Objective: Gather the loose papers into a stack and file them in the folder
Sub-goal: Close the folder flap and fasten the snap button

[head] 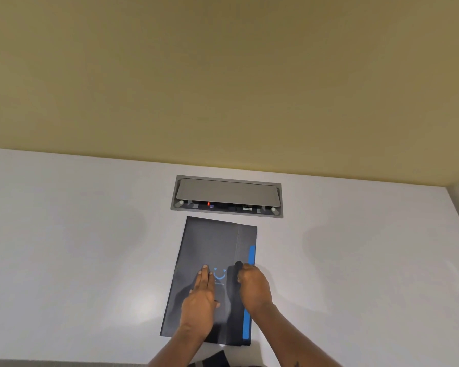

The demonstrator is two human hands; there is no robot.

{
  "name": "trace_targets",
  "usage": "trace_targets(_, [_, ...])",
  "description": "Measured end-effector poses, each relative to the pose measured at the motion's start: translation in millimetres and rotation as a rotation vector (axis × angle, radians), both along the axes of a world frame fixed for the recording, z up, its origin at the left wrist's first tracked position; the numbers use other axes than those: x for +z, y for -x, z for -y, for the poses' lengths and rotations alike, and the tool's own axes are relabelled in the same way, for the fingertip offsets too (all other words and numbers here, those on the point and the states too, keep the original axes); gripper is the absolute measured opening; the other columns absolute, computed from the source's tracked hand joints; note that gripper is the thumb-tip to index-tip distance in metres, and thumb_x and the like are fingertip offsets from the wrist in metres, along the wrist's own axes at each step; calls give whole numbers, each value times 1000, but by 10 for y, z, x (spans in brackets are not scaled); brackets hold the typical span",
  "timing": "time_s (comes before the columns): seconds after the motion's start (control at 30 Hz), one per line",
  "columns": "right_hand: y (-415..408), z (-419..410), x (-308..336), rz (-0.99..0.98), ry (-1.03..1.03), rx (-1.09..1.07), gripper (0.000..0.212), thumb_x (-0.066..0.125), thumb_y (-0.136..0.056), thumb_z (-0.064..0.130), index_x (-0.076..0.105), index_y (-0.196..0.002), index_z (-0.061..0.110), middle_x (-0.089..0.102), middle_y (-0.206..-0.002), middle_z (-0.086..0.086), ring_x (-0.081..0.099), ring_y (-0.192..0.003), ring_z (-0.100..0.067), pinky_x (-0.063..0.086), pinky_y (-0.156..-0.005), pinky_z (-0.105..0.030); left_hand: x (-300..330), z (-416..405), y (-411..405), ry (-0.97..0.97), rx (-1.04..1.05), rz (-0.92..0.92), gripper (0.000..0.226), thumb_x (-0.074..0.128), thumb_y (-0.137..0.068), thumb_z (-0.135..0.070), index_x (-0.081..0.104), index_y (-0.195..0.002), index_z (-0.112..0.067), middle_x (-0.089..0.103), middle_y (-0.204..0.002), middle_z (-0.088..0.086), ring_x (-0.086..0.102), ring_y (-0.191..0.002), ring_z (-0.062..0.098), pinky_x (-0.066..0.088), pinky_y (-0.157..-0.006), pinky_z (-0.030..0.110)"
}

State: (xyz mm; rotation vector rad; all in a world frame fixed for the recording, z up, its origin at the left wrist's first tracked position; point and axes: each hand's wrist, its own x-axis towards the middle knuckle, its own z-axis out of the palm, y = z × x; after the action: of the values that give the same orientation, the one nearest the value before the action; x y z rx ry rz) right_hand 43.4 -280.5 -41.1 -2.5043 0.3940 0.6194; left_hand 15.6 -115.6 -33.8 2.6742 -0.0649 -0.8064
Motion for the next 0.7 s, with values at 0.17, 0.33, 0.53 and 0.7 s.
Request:
trace_targets(0.17, [58,58,49,41,-35,-10,22,62,-103,10,72,-122,9,67,-123,-7,67,-108,-20,53,-91,-19,75,-65,-6,27,57,44,80,61,-104,-31,14,-168,-25,8,-178,-7,65,-130,14,58,-100,25])
trace_targets(0.33, [331,136,87,95,-128,-278,44,85,-88,16,63,-126,19,55,-119,6,63,-112,-19,57,-94,-25,140,-423,101,190,449,255,50,63,-102,-23,55,-150,-35,82,-108,-6,77,-82,18,56,-72,24])
trace_targets(0.53, [531,179,46,1,-234,-462,54,90,-83,17,59,-127,19,56,-122,6,64,-102,-18,49,-70,-7,64,-857,201,218,729,247,38,53,-98,8,70,-130,-3,77,-118,14,70,-111,40,55,-100,50])
trace_targets(0.7, [522,49,72,-43,-249,-453,41,89,-83,18,63,-115,19,68,-113,-1,71,-94,-19,47,-63,-6,-9,-930,291,205,734,151,30,56,-98,1,71,-123,-1,72,-119,24,65,-117,45,53,-100,55])
